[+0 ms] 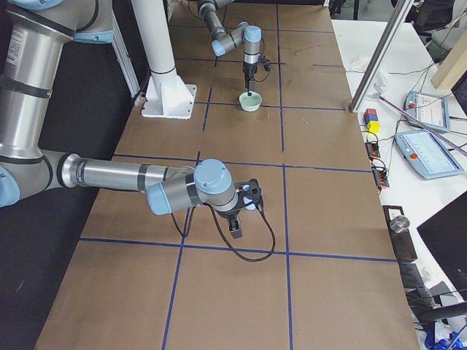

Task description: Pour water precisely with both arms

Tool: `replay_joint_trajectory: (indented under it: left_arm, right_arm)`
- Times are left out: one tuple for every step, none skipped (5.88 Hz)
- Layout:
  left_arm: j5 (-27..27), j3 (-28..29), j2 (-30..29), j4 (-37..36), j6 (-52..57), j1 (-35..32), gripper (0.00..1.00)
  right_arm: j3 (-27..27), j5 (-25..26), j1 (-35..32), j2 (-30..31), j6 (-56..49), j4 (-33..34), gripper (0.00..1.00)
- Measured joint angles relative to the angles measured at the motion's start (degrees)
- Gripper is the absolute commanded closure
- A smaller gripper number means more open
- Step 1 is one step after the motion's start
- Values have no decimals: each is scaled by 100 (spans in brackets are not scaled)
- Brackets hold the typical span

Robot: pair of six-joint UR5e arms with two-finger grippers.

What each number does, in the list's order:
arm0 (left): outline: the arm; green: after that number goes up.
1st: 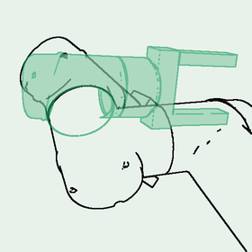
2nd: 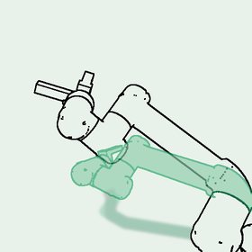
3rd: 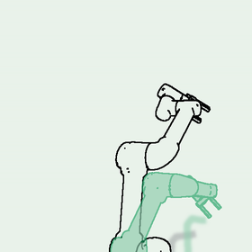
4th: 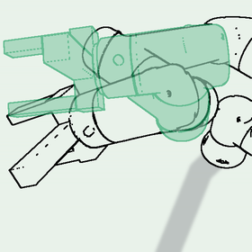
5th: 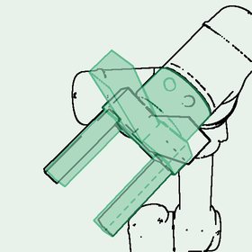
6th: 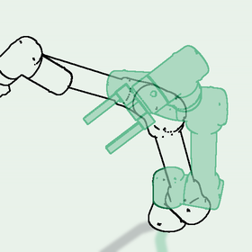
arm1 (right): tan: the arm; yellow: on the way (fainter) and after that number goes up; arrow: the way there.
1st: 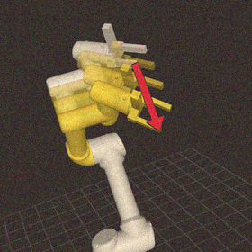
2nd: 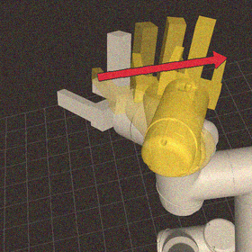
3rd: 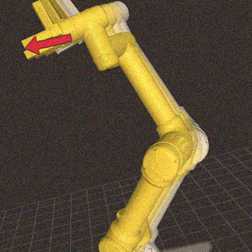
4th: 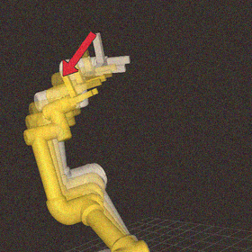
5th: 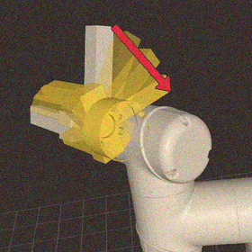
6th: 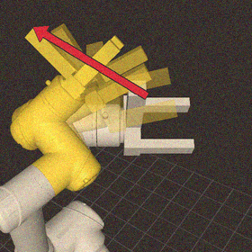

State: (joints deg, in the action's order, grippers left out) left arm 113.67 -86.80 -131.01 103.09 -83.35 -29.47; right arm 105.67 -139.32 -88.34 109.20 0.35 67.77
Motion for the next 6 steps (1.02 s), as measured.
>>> replay_joint_trajectory:
  left_arm:
    - [-14, 41, -18, 29, -22, 5, 75]
    - [-19, 75, -23, 75, -32, 7, 93]
    - [-20, 99, -20, 149, -35, 5, 96]
    - [-18, 106, 2, 300, -33, -1, 100]
    - [-16, 93, 33, 536, -32, -17, 100]
    - [-16, 17, 93, 688, -34, -77, 100]
  right_arm:
    - [-3, -6, 0, 3, -2, 0, 0]
    - [-11, -3, 1, 3, -6, -1, 0]
    - [-16, 14, 1, -1, -6, -1, 0]
    - [-19, 29, 1, -6, -4, 2, 0]
    - [-19, 31, 0, -7, -7, 3, 0]
    - [-20, 31, 0, -6, -8, 1, 0]
